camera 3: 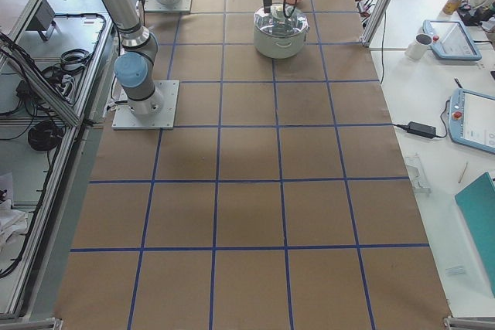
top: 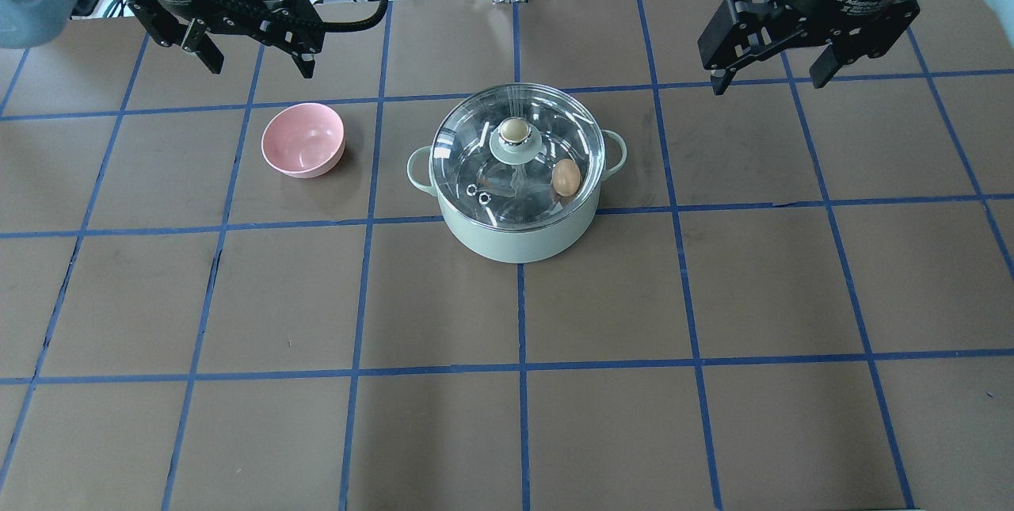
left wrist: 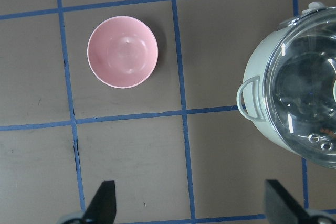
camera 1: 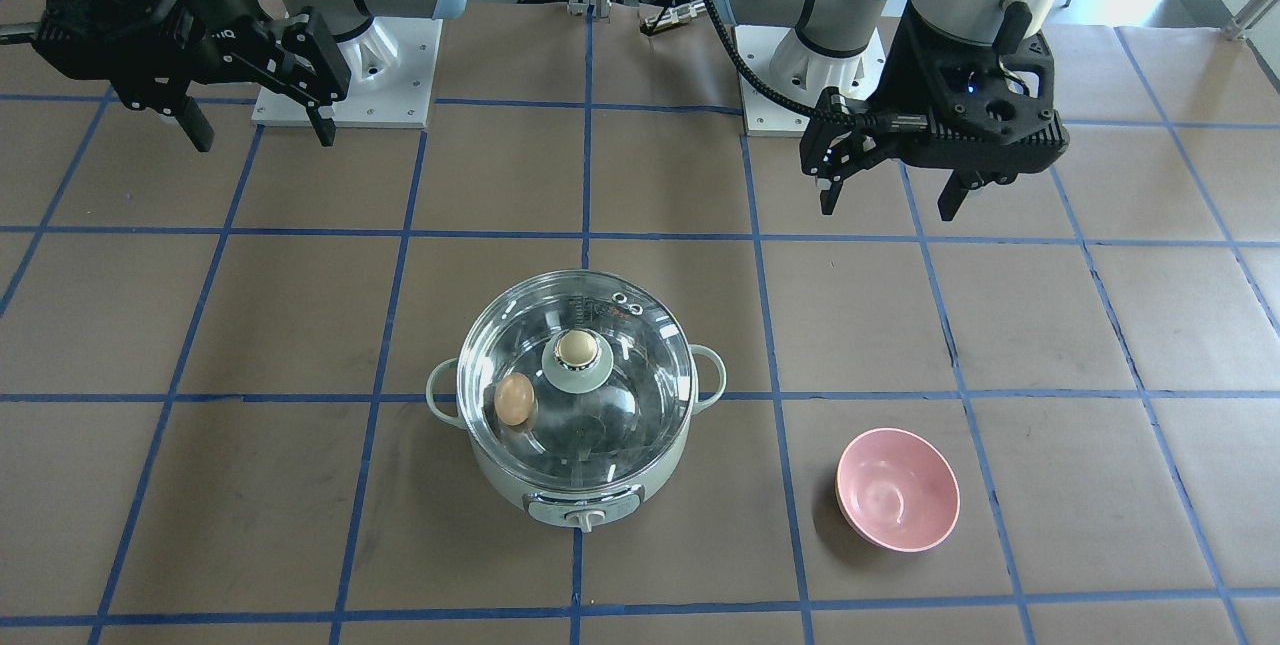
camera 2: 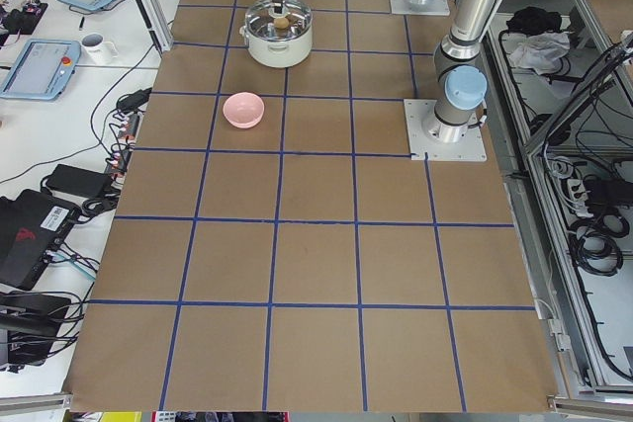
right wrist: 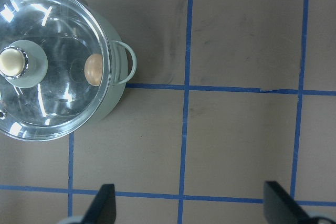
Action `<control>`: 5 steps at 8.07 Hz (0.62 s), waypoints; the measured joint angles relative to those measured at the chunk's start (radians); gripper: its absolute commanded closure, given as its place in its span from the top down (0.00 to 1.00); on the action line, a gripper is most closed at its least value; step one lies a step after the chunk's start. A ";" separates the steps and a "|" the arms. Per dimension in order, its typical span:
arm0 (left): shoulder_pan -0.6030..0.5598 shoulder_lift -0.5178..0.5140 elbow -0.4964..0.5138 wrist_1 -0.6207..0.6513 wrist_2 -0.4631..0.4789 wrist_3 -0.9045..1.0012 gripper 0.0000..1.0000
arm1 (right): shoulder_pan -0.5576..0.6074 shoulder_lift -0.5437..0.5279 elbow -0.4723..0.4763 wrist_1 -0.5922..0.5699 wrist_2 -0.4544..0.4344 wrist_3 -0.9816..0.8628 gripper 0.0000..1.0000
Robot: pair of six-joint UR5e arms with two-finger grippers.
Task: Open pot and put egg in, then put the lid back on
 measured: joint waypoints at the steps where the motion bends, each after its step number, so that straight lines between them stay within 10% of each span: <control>1: -0.001 -0.001 0.000 -0.001 0.002 0.000 1.00 | 0.000 0.001 0.000 0.000 0.000 0.000 1.00; 5: -0.007 0.005 0.004 0.000 0.047 0.004 1.00 | 0.000 0.001 0.001 0.001 0.000 0.001 1.00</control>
